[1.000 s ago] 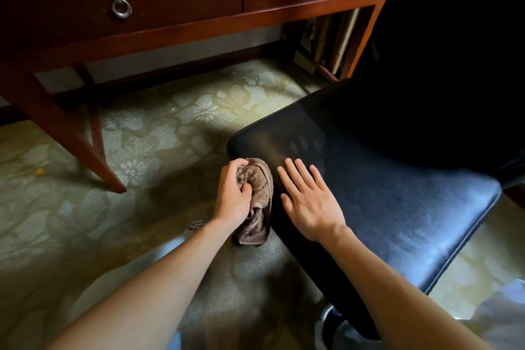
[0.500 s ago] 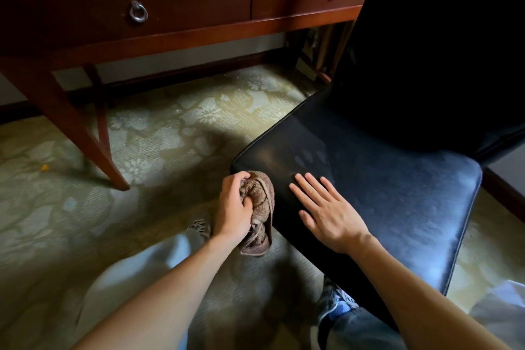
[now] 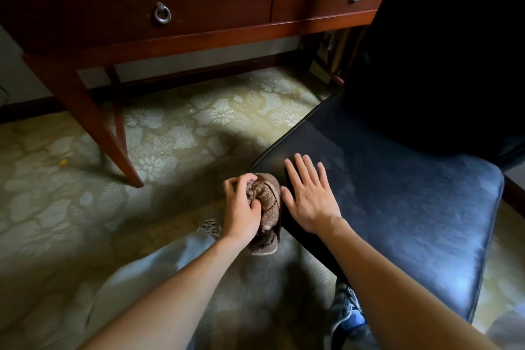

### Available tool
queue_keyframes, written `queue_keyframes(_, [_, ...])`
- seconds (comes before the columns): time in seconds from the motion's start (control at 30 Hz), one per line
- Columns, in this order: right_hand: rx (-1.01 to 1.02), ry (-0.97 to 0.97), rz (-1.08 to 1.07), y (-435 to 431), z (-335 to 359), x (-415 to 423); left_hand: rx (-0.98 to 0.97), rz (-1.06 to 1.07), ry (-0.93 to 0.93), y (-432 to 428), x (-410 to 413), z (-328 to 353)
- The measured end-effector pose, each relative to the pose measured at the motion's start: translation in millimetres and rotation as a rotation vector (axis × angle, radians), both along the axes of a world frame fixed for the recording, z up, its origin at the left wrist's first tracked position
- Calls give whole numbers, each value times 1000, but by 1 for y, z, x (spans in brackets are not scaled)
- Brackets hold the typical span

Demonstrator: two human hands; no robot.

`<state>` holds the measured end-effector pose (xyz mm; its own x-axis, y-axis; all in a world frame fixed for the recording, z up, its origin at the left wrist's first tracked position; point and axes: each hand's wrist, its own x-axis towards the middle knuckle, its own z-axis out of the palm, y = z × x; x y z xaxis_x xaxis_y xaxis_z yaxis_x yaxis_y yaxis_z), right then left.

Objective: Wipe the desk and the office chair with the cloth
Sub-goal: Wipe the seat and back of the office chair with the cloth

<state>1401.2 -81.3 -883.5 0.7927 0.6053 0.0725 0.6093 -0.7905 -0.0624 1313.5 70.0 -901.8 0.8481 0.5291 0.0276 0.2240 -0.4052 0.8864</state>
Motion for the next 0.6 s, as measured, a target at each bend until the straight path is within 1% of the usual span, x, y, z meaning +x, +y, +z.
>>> queue_keyframes(0.07, [-73,-9,18,-6,-11,-2,-4,19,-3,5,3,2])
queue_keyframes(0.17, [-101,-53,16,-14,-17,-3,-2,4,-1,12,7,5])
queue_keyframes(0.47, [-94,-77,88,-38,-17,-13,13,-41,-28,17,-3,5])
queue_keyframes(0.6, [-96,-39,134,-52,-11,-20,7,-58,-18,12,-14,6])
